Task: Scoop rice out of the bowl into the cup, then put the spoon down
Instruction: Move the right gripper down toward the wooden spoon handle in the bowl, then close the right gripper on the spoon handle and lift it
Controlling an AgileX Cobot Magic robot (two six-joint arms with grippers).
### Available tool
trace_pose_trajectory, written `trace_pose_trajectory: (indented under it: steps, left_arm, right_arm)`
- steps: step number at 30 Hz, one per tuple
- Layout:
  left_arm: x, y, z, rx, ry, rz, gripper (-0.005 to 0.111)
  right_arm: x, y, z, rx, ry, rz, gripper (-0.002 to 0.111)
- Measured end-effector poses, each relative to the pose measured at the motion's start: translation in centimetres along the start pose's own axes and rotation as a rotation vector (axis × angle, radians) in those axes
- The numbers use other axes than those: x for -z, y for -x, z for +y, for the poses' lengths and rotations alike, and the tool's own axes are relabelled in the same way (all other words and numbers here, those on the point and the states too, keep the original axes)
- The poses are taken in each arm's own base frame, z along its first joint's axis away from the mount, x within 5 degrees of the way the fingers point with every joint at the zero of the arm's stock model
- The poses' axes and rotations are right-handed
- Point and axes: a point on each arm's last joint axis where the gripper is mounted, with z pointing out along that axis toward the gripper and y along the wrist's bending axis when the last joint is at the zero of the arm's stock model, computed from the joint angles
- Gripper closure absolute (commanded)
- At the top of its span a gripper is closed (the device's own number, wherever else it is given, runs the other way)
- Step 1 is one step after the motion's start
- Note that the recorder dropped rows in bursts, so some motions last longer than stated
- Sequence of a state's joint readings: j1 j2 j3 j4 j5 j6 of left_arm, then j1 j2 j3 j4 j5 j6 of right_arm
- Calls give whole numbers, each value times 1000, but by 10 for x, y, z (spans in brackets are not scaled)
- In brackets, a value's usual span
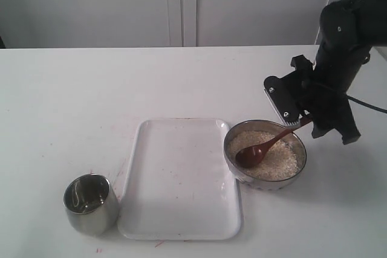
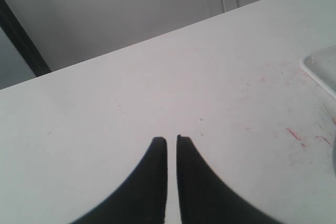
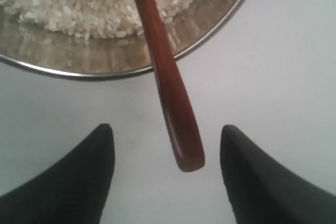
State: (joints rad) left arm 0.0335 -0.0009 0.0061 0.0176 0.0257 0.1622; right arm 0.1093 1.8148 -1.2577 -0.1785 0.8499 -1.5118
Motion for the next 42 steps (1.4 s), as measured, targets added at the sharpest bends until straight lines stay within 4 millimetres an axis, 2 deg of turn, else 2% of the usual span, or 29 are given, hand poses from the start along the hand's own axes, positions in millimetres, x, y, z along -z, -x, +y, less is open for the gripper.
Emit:
trace_pose_trajectory:
  steps: [4, 8, 15, 27, 33, 39, 42]
  left_arm:
    - [0, 0, 0, 0, 0, 0, 92]
    - [0, 0, 0, 0, 0, 0, 92]
    - [0, 0, 0, 0, 0, 0, 92]
    - [0, 0, 0, 0, 0, 0, 92]
    - [0, 0, 0, 0, 0, 0, 92]
    - [0, 0, 0, 0, 0, 0, 92]
    - [0, 0, 0, 0, 0, 0, 92]
  right_arm:
    - [-9, 1, -1, 5, 5, -1, 52]
    - [-11, 1, -2, 5, 4, -2, 60]
    - [-11, 4, -2, -22, 4, -31, 60]
    - [-23, 9, 0, -54, 55, -70, 62]
    - [-23, 9, 1, -54, 60, -70, 81]
    - [-21, 9, 2, -110, 65, -66, 107]
    - [-9, 7, 1, -192, 38, -59, 108]
